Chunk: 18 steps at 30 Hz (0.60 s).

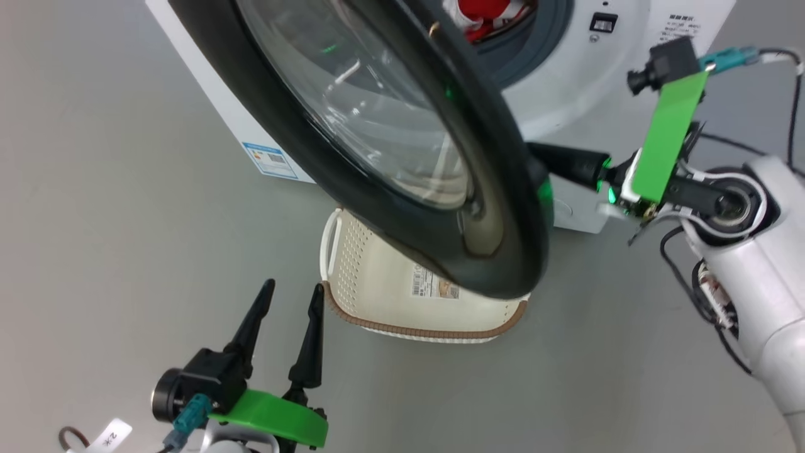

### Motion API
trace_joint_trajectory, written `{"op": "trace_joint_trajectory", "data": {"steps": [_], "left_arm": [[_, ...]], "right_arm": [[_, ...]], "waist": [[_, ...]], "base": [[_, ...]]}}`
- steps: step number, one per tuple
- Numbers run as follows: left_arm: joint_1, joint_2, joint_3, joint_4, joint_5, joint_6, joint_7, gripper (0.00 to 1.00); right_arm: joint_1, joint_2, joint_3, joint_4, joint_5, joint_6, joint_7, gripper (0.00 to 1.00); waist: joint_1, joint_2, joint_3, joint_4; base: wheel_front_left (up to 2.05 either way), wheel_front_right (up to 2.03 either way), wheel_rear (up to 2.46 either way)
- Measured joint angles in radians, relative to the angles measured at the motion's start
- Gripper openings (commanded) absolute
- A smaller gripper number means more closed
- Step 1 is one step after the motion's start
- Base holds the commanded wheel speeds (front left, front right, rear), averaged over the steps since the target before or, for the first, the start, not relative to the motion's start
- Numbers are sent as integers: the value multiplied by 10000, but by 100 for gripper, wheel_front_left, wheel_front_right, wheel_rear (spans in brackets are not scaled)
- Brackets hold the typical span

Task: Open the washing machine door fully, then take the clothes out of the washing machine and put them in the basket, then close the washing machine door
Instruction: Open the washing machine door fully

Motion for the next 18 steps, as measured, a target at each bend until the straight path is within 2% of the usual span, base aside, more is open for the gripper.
{"op": "trace_joint_trajectory", "data": {"steps": [18], "left_arm": [[586, 6, 192, 13, -4, 13, 2, 100]], "right_arm": [[1576, 708, 495, -1216, -522, 0, 334, 0]], "waist": [[0, 0, -825, 878]], "base": [[0, 0, 0]]}}
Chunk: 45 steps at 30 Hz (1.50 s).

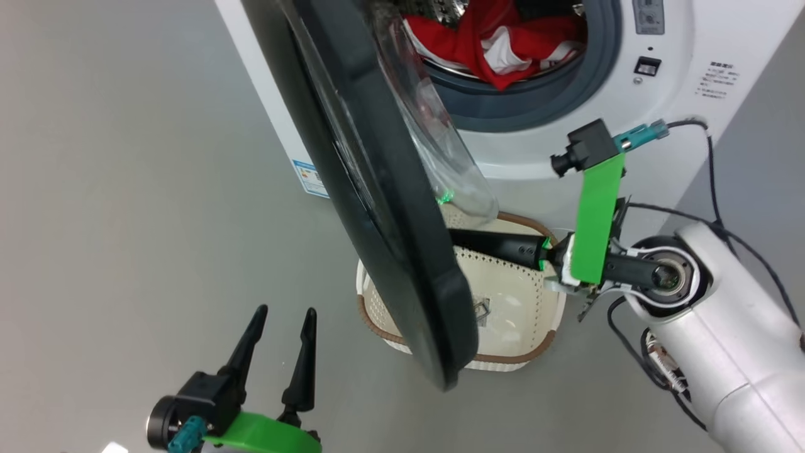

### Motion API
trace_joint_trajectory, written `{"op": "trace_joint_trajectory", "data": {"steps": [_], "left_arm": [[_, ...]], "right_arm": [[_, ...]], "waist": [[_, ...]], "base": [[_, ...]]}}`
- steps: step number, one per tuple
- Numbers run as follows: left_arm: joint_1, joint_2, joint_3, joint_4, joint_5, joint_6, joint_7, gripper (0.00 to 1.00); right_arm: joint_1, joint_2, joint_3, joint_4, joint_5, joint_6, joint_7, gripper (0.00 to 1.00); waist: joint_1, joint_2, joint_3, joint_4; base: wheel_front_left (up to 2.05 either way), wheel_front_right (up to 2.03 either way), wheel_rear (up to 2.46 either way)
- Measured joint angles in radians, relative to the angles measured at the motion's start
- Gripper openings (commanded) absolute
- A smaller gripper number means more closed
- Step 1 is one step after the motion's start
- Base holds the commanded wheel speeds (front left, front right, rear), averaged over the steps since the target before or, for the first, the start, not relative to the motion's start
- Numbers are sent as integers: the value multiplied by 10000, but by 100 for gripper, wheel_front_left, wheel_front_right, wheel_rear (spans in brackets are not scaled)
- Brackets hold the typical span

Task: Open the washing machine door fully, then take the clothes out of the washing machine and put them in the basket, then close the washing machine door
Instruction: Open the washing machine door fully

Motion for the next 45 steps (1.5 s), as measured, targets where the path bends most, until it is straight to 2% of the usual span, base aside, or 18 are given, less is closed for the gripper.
{"op": "trace_joint_trajectory", "data": {"steps": [27, 44, 45], "left_arm": [[511, 10, 410, -17, 90, 6, 0, 100], [538, 10, 656, -111, 180, 92, 0, 100], [538, 10, 660, -107, 180, 90, 0, 100]], "right_arm": [[738, 905, 276, -364, -201, 0, -21, 0], [826, 1250, 313, -324, -253, 0, -31, 0], [920, 1258, 232, -320, -255, 0, -109, 24]], "waist": [[0, 0, -469, 1384], [0, 0, -524, 1425], [0, 0, -543, 1418]], "base": [[0, 0, 0], [0, 0, 0], [0, 0, 0]]}}
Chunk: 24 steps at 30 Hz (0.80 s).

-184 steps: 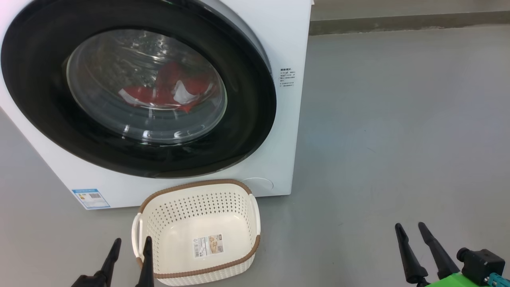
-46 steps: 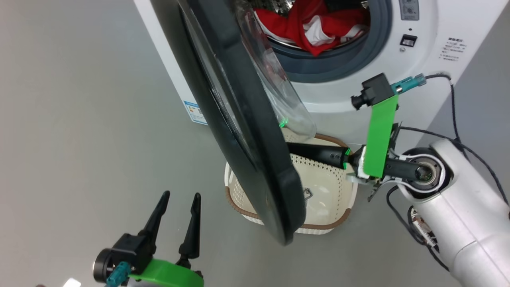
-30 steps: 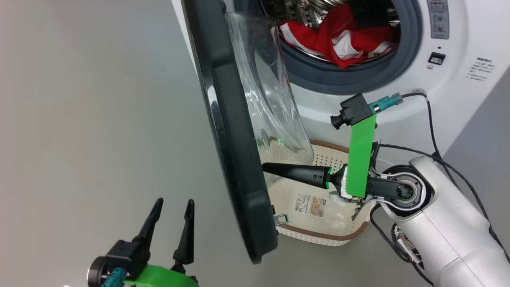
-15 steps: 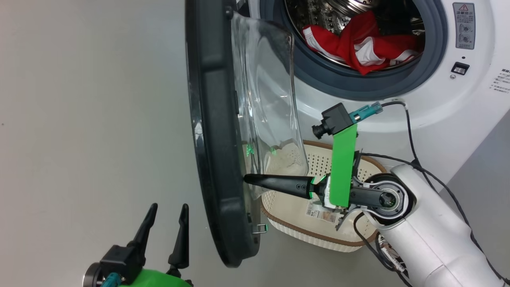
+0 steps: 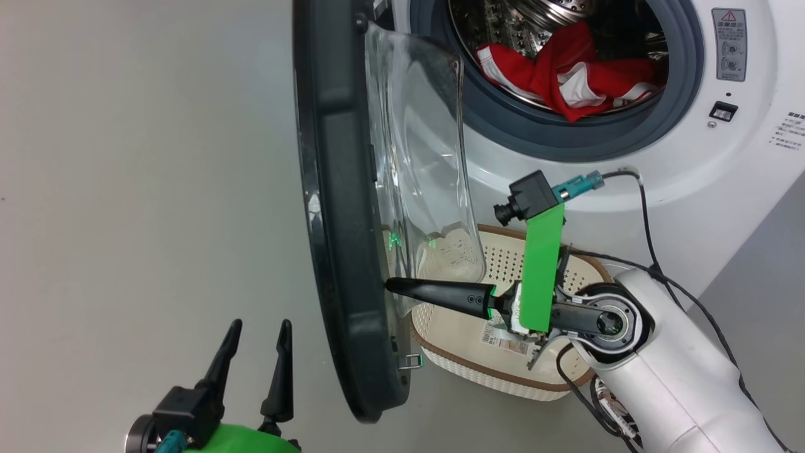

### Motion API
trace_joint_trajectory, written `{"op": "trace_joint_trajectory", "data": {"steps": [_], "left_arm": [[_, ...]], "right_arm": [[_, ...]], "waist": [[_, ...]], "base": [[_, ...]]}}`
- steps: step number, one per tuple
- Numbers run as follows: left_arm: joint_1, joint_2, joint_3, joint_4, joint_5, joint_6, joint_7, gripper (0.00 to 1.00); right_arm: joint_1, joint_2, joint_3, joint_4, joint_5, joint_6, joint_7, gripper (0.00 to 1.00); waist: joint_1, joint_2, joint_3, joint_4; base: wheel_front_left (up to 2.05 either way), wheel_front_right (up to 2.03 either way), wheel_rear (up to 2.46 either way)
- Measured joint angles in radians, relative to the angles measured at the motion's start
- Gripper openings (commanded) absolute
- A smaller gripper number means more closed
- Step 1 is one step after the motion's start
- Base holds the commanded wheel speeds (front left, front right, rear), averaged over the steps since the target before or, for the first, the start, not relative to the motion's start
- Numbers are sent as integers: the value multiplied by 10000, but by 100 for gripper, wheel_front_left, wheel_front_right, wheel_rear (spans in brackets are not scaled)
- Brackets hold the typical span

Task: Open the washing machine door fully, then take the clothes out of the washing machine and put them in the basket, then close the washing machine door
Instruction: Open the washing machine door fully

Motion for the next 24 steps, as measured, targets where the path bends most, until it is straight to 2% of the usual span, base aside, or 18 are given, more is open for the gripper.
{"op": "trace_joint_trajectory", "data": {"steps": [1, 3, 4, 13, 24], "left_arm": [[0, 0, 2, 10, 0, 0, 0, 100], [-3, 0, -2, 36, 2, -8, 0, 100], [-3, -2, -2, 61, 4, -17, 0, 100], [-39, 0, 182, 251, 71, -104, 0, 100], [-63, -2, 560, 359, 61, -194, 0, 100]], "right_arm": [[85, -6, -46, 35, 0, 0, -79, 44], [268, -48, -79, 88, -15, 0, -169, 95], [359, -73, -92, 92, -31, 0, -207, 100], [1081, -721, -514, 29, -456, 0, -978, 100], [2437, -1806, -821, -27, -1118, 0, -2652, 100]], "waist": [[0, 0, -16, -8], [0, 0, -49, -23], [0, 0, -65, -32], [0, 0, -132, -294], [0, 0, -215, -715]], "base": [[0, 0, 0], [0, 0, 0], [0, 0, 0], [0, 0, 0], [0, 0, 0]]}}
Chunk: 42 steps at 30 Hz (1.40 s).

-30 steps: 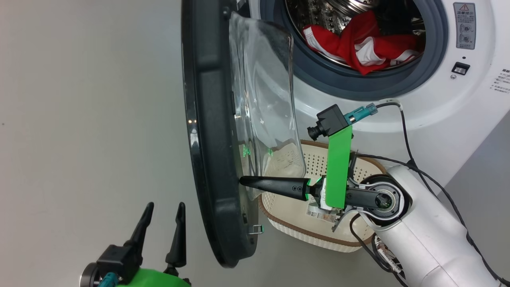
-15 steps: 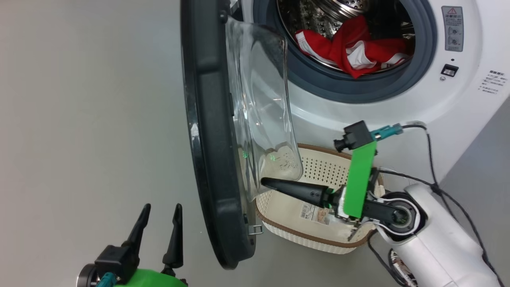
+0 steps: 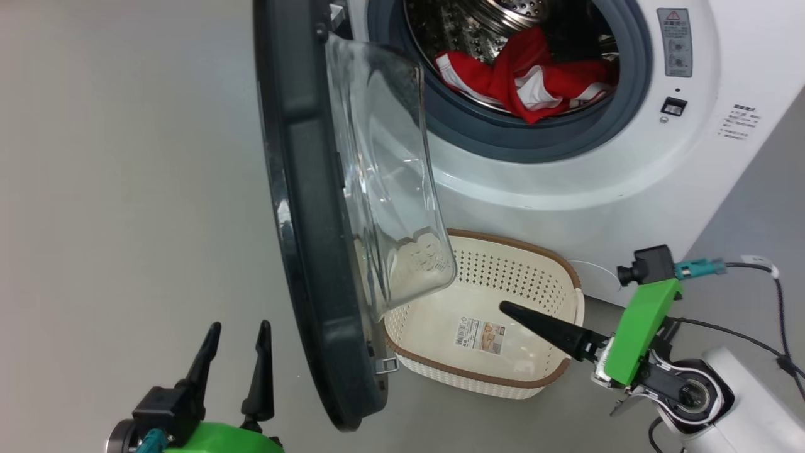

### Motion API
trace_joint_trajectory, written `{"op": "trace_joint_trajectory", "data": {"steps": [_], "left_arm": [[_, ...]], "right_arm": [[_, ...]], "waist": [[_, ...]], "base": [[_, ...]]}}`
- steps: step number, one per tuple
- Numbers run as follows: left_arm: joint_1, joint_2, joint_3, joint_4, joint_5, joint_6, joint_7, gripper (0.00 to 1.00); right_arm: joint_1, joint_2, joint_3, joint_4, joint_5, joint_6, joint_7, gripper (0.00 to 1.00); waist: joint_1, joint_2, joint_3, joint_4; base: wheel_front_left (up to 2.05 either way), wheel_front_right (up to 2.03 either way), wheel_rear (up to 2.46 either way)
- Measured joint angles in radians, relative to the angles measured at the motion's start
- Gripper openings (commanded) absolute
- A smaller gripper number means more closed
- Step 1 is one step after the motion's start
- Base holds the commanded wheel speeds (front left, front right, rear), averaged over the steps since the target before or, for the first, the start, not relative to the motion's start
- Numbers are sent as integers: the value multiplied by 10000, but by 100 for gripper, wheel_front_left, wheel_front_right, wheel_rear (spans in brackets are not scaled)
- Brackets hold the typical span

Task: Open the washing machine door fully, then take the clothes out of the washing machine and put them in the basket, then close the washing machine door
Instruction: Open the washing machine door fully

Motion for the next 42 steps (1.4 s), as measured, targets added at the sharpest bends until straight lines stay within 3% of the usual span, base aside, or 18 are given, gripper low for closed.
{"op": "trace_joint_trajectory", "data": {"steps": [7, 16, 23, 26, 30, 35, 42], "left_arm": [[3, 0, 278, 12, 31, -71, 0, 100], [26, -2, 420, 38, 115, -75, 0, 100], [62, -2, 550, 69, 207, -92, 0, 100], [127, -2, 575, 84, 209, -159, 0, 100], [249, 0, 617, 102, 244, -159, 0, 100], [266, 0, 637, 96, 297, -161, 0, 100], [266, 0, 629, 100, 311, -174, 0, 100]], "right_arm": [[366, -598, 238, 165, -851, 0, -1463, 100], [514, -1329, 1488, 600, -2642, 0, -4422, 100], [644, -1406, 2096, 1174, -3519, 0, -6999, 100], [641, -1394, 2130, 1526, -4230, 0, -7618, 100], [645, -1018, 1185, 1632, -5371, 2, -7729, 100], [1193, -245, -844, 865, -7074, 2, -7739, 100], [2193, 451, -2337, -293, -9246, 2, -7739, 100]], "waist": [[0, 0, -12, -355], [0, 0, -111, -669], [0, 0, -258, -751], [0, 0, -328, -778], [0, 0, -361, -845], [0, 0, -354, -883], [0, 0, -308, -865]], "base": [[0, 0, 0], [0, 0, 0], [0, 0, 0], [0, 0, 0], [0, 0, 0], [0, 0, 0], [0, 0, 0]]}}
